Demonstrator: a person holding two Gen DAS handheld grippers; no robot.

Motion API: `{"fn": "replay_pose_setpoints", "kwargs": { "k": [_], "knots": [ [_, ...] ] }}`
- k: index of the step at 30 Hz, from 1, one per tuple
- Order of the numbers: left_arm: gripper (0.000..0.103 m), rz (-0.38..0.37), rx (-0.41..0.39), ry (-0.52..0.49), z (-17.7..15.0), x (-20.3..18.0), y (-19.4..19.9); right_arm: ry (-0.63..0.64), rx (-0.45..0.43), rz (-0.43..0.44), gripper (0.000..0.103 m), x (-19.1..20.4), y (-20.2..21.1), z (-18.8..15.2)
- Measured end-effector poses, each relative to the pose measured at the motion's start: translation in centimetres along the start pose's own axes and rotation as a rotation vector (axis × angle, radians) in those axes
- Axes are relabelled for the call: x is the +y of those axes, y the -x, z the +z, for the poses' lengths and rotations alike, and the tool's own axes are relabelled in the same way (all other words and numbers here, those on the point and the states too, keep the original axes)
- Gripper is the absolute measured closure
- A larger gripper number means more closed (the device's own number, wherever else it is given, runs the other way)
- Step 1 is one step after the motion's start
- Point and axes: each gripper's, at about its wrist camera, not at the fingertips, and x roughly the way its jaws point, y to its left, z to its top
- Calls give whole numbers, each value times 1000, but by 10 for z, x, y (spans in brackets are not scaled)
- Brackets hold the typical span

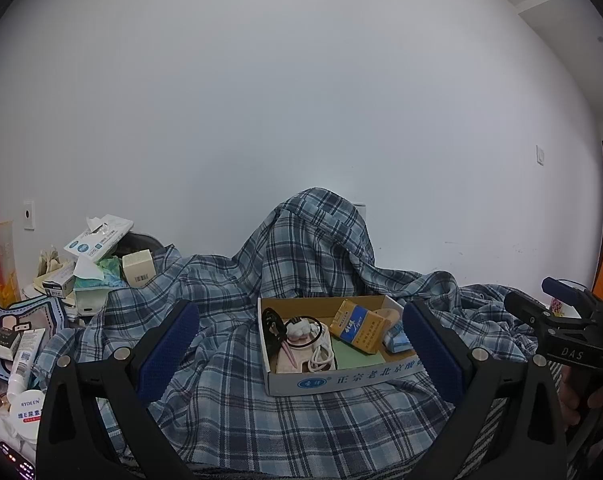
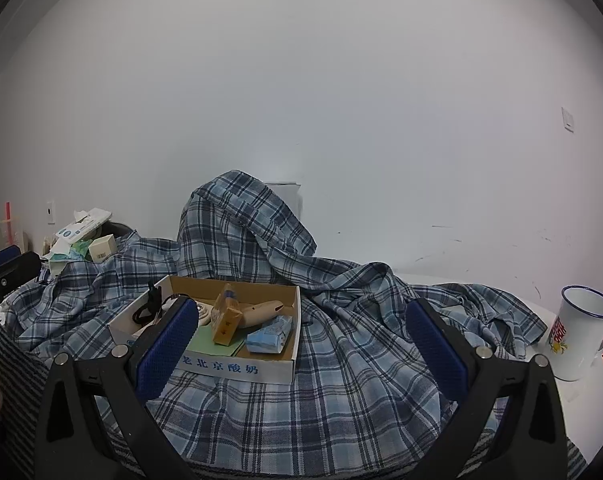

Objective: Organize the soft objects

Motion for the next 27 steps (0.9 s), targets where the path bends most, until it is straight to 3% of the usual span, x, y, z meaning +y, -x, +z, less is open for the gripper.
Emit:
{"fn": "replay_pose_setpoints", "kwargs": {
  "k": [27],
  "knots": [
    [0, -2, 5, -7, 0, 0, 1, 1, 6, 0, 0, 0, 0, 0]
  ]
}}
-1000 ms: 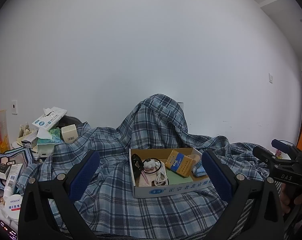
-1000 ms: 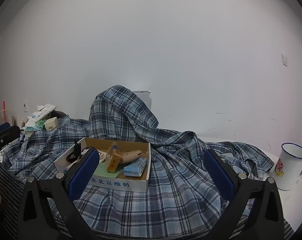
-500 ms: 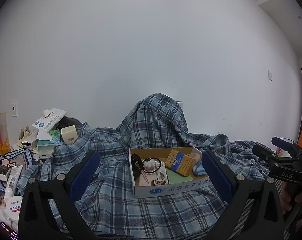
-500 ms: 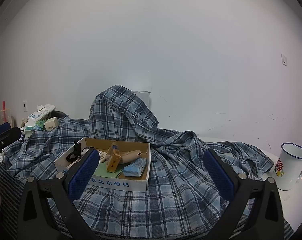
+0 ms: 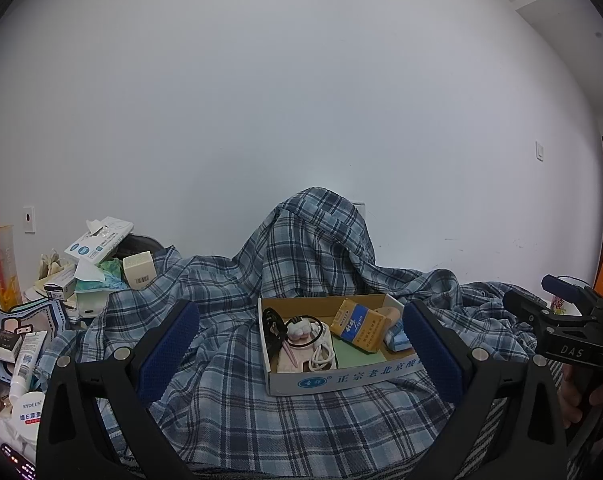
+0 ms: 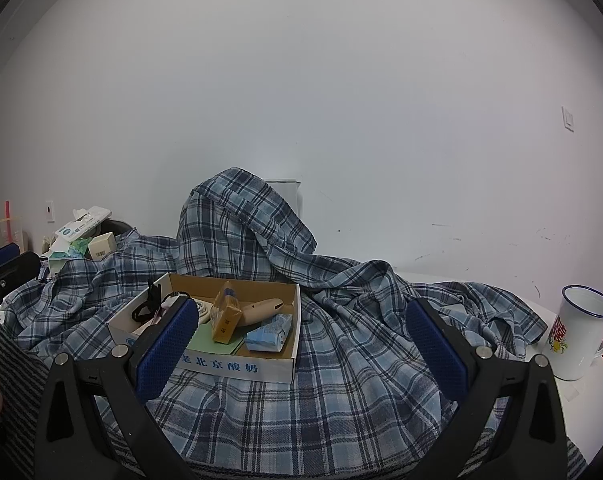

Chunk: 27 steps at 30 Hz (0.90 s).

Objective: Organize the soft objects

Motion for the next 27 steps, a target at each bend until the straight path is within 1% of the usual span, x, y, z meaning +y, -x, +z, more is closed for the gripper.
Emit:
{"fn": "replay_pose_setpoints", "kwargs": {
  "k": [27],
  "knots": [
    [0, -1, 8, -1, -1, 1, -1, 11, -9, 3, 0, 1, 1, 0]
  ]
}}
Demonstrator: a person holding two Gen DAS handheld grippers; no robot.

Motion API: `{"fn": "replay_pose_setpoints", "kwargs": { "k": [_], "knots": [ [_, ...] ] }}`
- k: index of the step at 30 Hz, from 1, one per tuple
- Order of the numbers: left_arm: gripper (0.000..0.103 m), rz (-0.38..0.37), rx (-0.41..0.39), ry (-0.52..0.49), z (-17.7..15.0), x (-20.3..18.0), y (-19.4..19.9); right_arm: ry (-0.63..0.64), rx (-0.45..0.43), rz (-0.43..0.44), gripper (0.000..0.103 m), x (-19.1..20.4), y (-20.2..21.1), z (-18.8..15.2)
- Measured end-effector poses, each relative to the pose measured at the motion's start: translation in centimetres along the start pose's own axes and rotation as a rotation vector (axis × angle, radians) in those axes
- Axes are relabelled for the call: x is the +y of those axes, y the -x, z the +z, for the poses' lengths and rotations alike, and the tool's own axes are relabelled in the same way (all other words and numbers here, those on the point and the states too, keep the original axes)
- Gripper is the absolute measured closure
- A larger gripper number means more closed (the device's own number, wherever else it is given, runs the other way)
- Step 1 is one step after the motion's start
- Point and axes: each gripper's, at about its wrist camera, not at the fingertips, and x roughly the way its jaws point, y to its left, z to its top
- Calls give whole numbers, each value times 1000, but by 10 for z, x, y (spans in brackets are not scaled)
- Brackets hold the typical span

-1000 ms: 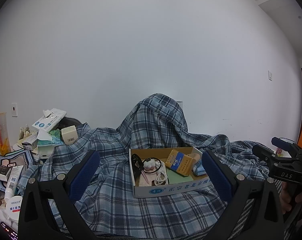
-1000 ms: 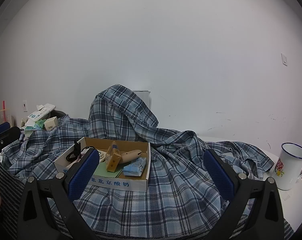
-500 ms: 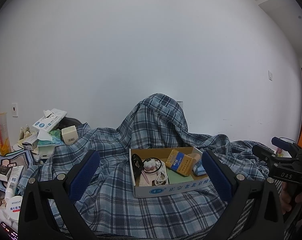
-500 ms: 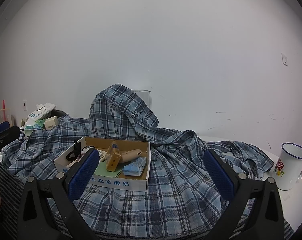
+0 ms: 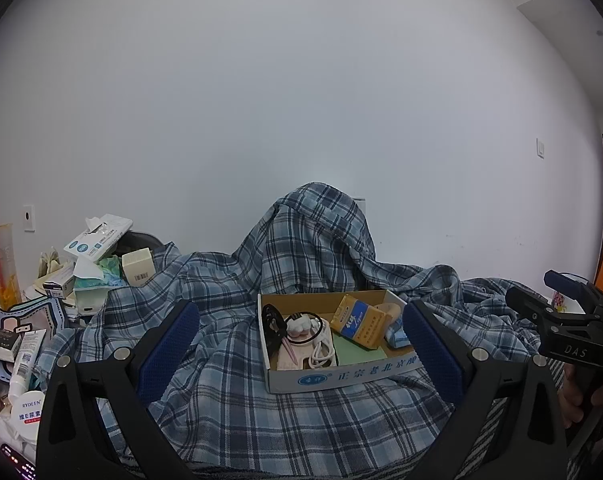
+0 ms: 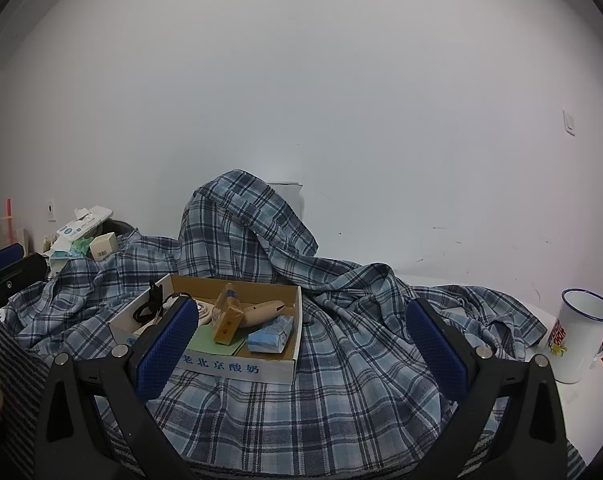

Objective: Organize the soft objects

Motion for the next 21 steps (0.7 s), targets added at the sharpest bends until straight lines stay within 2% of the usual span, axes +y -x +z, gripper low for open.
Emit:
{"fn": "replay_pose_setpoints", "kwargs": {
  "k": [21],
  "knots": [
    [0, -1, 2, 0, -1, 0, -1, 3, -2, 2, 0, 1, 0, 0]
  ]
}}
